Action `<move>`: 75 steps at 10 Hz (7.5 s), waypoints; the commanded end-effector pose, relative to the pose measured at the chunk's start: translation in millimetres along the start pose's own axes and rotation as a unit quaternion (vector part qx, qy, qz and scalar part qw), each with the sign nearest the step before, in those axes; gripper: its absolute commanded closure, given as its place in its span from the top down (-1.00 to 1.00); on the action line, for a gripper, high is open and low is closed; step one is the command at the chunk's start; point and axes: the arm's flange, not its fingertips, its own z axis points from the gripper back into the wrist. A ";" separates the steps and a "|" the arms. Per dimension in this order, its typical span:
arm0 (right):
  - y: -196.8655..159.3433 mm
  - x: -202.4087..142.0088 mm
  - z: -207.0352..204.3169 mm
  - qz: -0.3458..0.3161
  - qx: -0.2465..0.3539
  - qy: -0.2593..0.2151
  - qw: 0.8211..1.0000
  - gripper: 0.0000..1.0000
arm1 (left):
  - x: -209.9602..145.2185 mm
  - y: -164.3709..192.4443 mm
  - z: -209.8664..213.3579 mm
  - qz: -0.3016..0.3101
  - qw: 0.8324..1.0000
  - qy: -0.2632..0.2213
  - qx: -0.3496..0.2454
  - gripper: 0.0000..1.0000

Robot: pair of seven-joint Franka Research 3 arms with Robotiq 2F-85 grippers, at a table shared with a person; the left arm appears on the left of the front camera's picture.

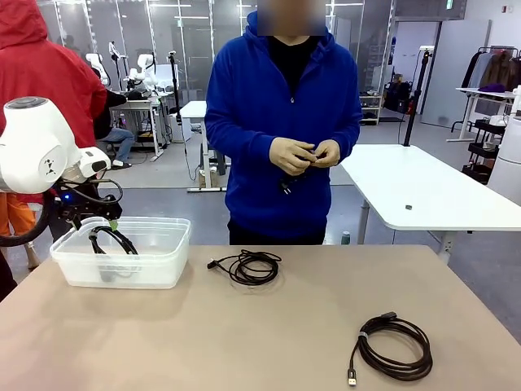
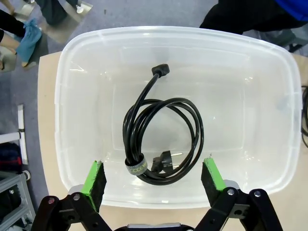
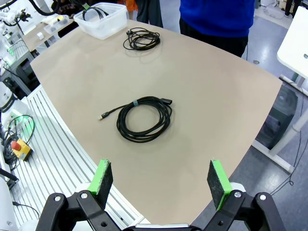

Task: Organize and store the cables.
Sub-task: Place the Power Cable into the Organizing box.

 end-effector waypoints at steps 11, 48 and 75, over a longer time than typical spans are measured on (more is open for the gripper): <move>0.2 -0.9 -0.2 0.008 0.003 -0.005 1.000 1.00 | 2.0 3.1 -0.3 -0.009 1.000 0.001 -0.009 1.00; 0.2 -0.9 -0.2 0.008 0.003 -0.005 1.000 1.00 | -274.9 226.1 103.6 -0.495 0.741 -0.205 -0.405 1.00; 49.6 256.6 -291.1 0.335 0.125 0.532 0.767 1.00 | -274.9 226.1 103.6 -0.495 0.741 -0.205 -0.405 1.00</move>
